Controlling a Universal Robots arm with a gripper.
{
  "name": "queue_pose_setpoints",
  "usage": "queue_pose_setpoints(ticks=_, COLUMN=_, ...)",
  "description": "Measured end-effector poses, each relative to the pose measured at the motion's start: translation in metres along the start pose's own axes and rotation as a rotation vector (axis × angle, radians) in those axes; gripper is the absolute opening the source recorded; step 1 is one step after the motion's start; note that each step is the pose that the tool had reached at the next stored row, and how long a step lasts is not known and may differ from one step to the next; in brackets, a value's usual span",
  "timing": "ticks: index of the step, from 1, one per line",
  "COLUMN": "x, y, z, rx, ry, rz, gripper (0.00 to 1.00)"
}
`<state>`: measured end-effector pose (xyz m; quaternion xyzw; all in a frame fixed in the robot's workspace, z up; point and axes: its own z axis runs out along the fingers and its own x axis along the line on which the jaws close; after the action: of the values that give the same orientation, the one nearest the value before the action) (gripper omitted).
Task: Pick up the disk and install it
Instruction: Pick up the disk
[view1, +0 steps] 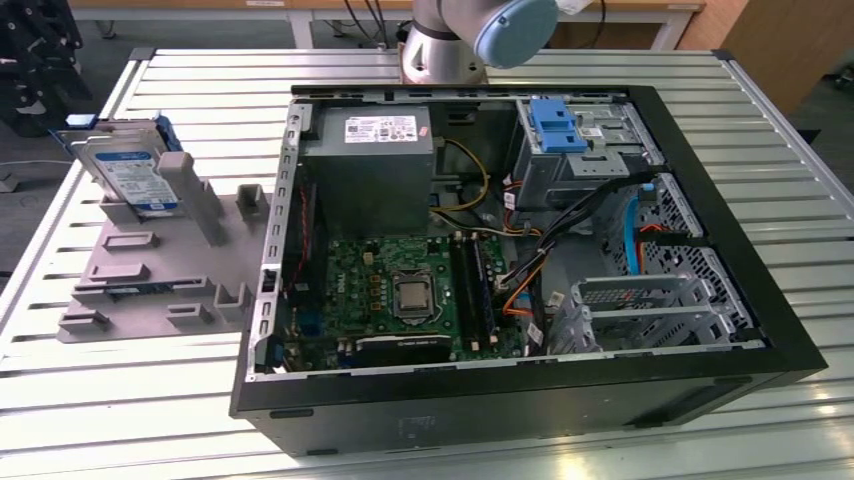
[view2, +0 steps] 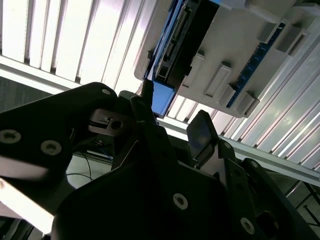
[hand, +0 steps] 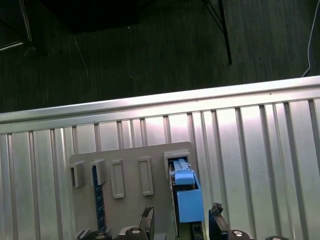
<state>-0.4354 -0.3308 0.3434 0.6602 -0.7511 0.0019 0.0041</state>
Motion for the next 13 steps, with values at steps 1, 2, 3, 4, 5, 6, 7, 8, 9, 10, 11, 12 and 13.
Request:
queue_pose_setpoints(ticks=1, x=0.0000, y=0.0000, z=-0.0001, rx=-0.0001, ry=0.0001, rz=0.000, gripper=0.55)
queue_pose_setpoints(ticks=2, x=0.0000, y=0.0000, z=0.0000, rx=0.0000, ry=0.0000, rz=0.000, gripper=0.55)
queue_pose_setpoints(ticks=3, x=0.0000, y=0.0000, z=0.0000, rx=0.0000, ry=0.0000, rz=-0.004, gripper=0.55)
queue_pose_setpoints(ticks=4, x=0.0000, y=0.0000, z=0.0000, rx=0.0001, ry=0.0001, rz=-0.013, gripper=0.55)
queue_pose_setpoints(ticks=5, x=0.0000, y=0.0000, z=0.0002, rx=0.0002, ry=0.0001, rz=-0.029, gripper=0.55)
queue_pose_setpoints(ticks=6, x=0.0000, y=0.0000, z=0.0007, rx=0.0005, ry=0.0000, rz=-0.046, gripper=0.55)
queue_pose_setpoints(ticks=7, x=0.0000, y=0.0000, z=0.0012, rx=0.0006, ry=0.0001, rz=-0.055, gripper=0.55)
queue_pose_setpoints(ticks=8, x=0.0000, y=0.0000, z=0.0018, rx=0.0006, ry=0.0001, rz=-0.058, gripper=0.55)
queue_pose_setpoints(ticks=9, x=0.0000, y=0.0000, z=0.0026, rx=0.0007, ry=0.0001, rz=-0.058, gripper=0.55)
queue_pose_setpoints(ticks=10, x=0.0000, y=0.0000, z=0.0035, rx=0.0006, ry=0.0002, rz=-0.058, gripper=0.55)
queue_pose_setpoints(ticks=11, x=0.0000, y=0.0001, z=0.0045, rx=0.0007, ry=0.0001, rz=-0.058, gripper=0.55)
queue_pose_setpoints(ticks=12, x=-0.0001, y=0.0001, z=0.0056, rx=0.0008, ry=0.0001, rz=-0.058, gripper=0.55)
queue_pose_setpoints(ticks=13, x=-0.0003, y=0.0002, z=0.0065, rx=0.0007, ry=0.0002, rz=-0.058, gripper=0.55)
